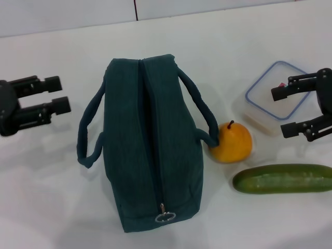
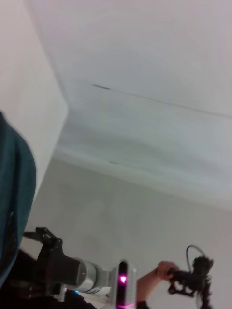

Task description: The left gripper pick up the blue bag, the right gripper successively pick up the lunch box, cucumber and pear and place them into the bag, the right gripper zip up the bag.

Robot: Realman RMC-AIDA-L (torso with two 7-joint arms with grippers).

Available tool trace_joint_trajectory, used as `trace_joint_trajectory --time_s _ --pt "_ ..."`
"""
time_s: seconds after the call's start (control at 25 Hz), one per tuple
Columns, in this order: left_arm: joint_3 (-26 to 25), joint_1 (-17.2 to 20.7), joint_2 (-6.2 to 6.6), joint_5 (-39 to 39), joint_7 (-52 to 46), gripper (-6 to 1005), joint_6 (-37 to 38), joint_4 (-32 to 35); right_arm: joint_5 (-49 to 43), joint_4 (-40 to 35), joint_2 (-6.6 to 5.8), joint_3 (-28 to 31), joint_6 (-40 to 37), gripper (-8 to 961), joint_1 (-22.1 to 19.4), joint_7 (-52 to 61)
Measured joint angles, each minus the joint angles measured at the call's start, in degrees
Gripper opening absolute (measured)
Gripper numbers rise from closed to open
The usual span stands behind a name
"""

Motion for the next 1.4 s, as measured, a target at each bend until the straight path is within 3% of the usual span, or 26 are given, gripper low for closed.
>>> trace_joint_trajectory --time_s 0.16,0.24,0.48,0.56,0.92,1.16,1.4 --pt "0.0 -3.4 0.12 4.2 -8.0 680 0.2 -1.0 0.0 0.0 0.0 0.0 0.0 851 0.0 0.5" --pt "0.1 -7.0 -0.51 7.6 -16.0 681 0.2 -3.4 0.0 -0.1 0.0 0.0 0.0 851 0.0 0.8" --pt "0.1 -11.1 -4.35 10.3 -22.7 683 0.2 -12.1 0.0 -0.1 0.0 0.0 0.0 850 0.5 1.4" --pt "0.1 -11.5 -4.9 10.8 -23.4 683 0.2 -12.7 0.0 -0.1 0.07 0.0 0.0 850 0.5 1.4" --pt "0.1 -11.6 -4.34 11.0 -27.6 686 0.3 -9.3 0.0 -1.1 0.76 0.0 -0.1 850 0.7 2.1" --pt "0.0 -11.7 -3.3 9.9 -30.8 688 0.2 -6.3 0.0 -1.5 0.97 -0.3 -0.1 849 1.8 2.7" --pt "0.0 -11.8 -3.63 8.5 -30.5 690 0.0 -6.6 0.0 -1.5 1.15 -0.5 -0.2 849 2.1 3.2"
